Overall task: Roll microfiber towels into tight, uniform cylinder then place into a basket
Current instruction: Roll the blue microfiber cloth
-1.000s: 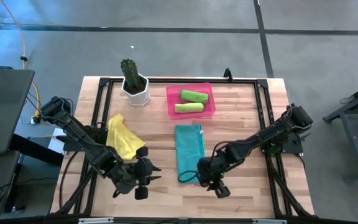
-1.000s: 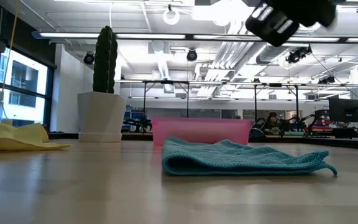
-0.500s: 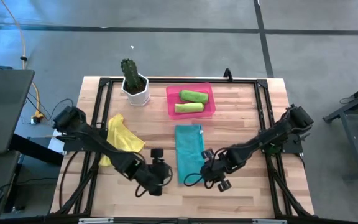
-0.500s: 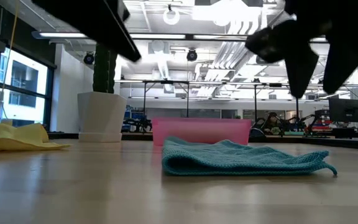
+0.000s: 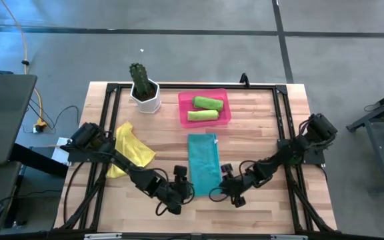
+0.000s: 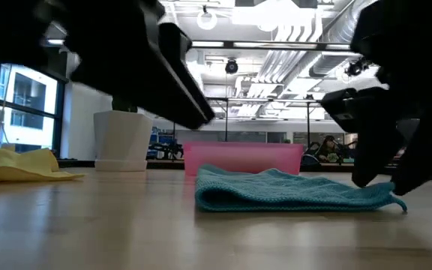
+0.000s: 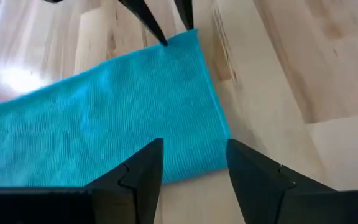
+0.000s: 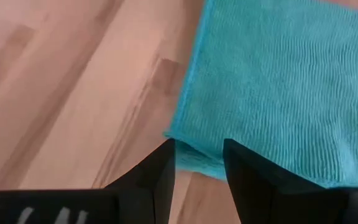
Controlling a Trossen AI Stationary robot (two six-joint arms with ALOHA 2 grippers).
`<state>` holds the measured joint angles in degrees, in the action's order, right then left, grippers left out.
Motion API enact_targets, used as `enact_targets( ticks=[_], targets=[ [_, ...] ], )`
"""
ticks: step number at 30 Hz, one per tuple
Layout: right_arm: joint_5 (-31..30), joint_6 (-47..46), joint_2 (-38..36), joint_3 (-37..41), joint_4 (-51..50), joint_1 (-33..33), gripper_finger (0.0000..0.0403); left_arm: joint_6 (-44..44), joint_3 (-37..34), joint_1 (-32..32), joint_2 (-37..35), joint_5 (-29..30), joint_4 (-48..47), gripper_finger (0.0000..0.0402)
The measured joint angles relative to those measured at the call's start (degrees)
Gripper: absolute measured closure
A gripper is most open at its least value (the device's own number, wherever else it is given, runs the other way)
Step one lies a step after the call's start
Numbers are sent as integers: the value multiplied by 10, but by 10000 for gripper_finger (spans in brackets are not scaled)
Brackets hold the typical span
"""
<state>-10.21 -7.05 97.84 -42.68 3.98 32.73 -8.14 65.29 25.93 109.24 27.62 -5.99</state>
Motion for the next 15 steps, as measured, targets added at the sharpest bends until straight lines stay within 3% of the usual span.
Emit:
enact_targets(
  ticks=[6, 10, 15],
  targets=[
    [-16, 30, 0, 45, 47, 19, 274, 84, 3, -12, 38, -16, 79, 235],
    [-16, 78, -1, 52, 52, 22, 274, 136, 1, -25, 55, -64, 71, 235],
    [-18, 140, 0, 52, 70, 22, 274, 176, 1, -30, 58, -66, 43, 236]
  ],
)
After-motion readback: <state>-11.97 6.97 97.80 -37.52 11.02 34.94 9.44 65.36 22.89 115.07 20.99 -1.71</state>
